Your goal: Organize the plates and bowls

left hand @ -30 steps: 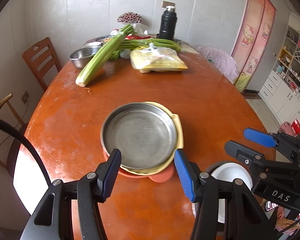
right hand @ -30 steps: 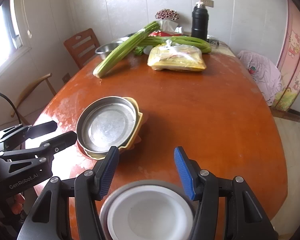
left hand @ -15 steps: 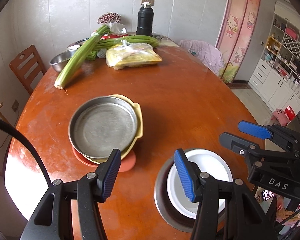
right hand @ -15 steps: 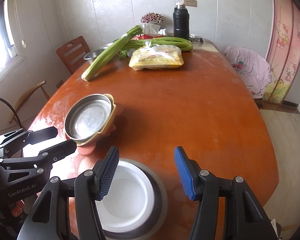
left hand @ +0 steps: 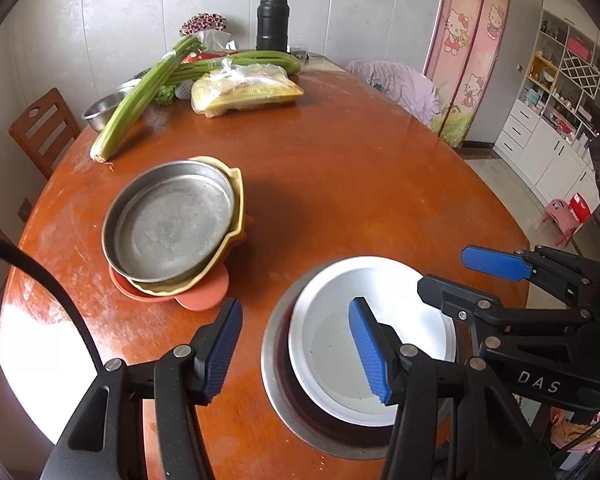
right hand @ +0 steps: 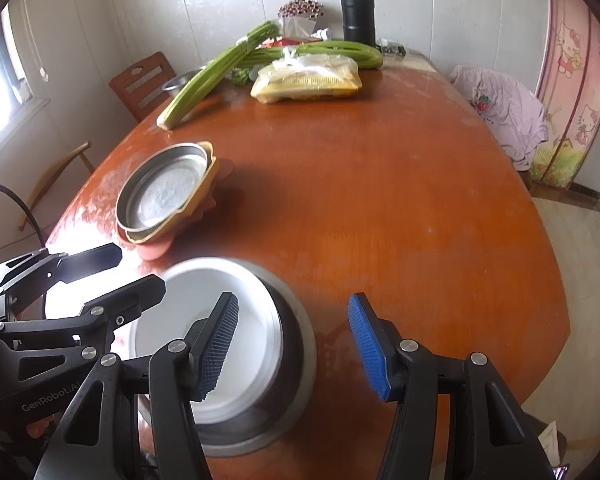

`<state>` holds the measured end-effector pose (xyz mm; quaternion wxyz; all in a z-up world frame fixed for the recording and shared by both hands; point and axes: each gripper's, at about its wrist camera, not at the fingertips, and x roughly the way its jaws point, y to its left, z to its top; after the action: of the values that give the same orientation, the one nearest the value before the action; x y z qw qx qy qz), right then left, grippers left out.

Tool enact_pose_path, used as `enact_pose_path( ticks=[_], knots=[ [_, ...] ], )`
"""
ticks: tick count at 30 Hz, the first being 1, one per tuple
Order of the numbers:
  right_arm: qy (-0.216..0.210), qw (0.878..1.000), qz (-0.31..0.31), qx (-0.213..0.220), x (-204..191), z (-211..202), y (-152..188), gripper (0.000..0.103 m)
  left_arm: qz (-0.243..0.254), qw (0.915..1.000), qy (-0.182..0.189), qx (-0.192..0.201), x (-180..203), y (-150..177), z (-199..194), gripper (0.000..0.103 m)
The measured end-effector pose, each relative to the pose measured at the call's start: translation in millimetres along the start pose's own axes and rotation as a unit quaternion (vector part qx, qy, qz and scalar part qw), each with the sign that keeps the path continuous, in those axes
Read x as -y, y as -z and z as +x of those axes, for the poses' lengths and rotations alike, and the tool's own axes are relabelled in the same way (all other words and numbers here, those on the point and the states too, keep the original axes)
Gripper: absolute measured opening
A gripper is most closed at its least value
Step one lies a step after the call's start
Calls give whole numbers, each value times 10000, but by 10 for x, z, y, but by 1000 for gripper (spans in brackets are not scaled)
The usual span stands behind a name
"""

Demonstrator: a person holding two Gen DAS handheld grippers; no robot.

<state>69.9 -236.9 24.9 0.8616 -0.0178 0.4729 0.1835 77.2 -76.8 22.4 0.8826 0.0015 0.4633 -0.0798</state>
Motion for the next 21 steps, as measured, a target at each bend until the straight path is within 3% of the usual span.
enact_pose_path(
  ticks=[21],
  knots=[
    [-229,9984,73,-521,6,257,202,59,-142,9988,153,-453,-60,100,259,55]
  ],
)
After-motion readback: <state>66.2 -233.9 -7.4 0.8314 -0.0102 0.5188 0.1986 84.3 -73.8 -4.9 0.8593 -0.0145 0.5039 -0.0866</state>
